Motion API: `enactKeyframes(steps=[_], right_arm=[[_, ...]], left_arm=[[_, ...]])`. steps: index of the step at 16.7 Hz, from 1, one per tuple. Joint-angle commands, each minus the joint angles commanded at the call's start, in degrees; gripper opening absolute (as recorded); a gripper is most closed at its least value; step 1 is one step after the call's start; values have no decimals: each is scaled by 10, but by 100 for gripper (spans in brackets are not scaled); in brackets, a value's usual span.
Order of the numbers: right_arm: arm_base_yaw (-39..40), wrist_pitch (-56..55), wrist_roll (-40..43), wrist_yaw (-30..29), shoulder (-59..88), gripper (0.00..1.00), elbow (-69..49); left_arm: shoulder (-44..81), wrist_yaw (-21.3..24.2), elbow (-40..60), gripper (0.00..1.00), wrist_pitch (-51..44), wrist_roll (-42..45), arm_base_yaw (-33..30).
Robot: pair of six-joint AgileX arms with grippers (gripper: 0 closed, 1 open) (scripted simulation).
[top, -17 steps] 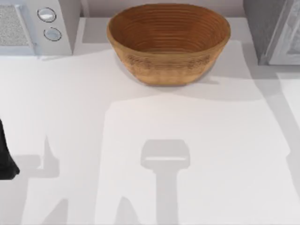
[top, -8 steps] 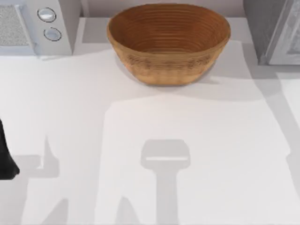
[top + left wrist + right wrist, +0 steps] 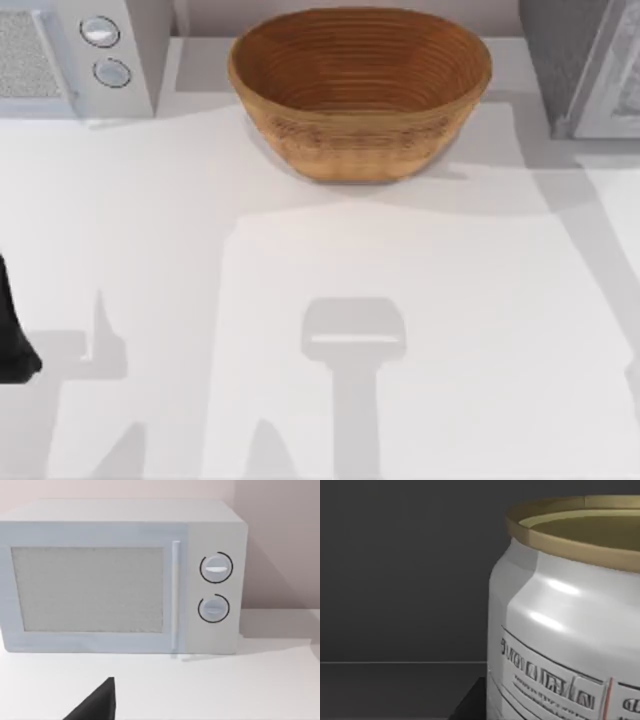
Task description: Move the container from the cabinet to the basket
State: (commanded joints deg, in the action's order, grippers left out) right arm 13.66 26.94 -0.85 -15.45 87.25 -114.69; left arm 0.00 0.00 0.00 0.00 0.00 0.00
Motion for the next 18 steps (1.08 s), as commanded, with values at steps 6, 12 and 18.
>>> enactKeyframes(steps=[6, 12, 18], right_arm=[[86, 162, 0, -81, -140, 0, -18], [93, 173, -1, -88, -150, 0, -16], [67, 120, 0, -60, -235, 0, 111]], left_arm=[[0, 0, 0, 100, 0, 0, 0], [0, 0, 0, 100, 0, 0, 0], [0, 0, 0, 100, 0, 0, 0]])
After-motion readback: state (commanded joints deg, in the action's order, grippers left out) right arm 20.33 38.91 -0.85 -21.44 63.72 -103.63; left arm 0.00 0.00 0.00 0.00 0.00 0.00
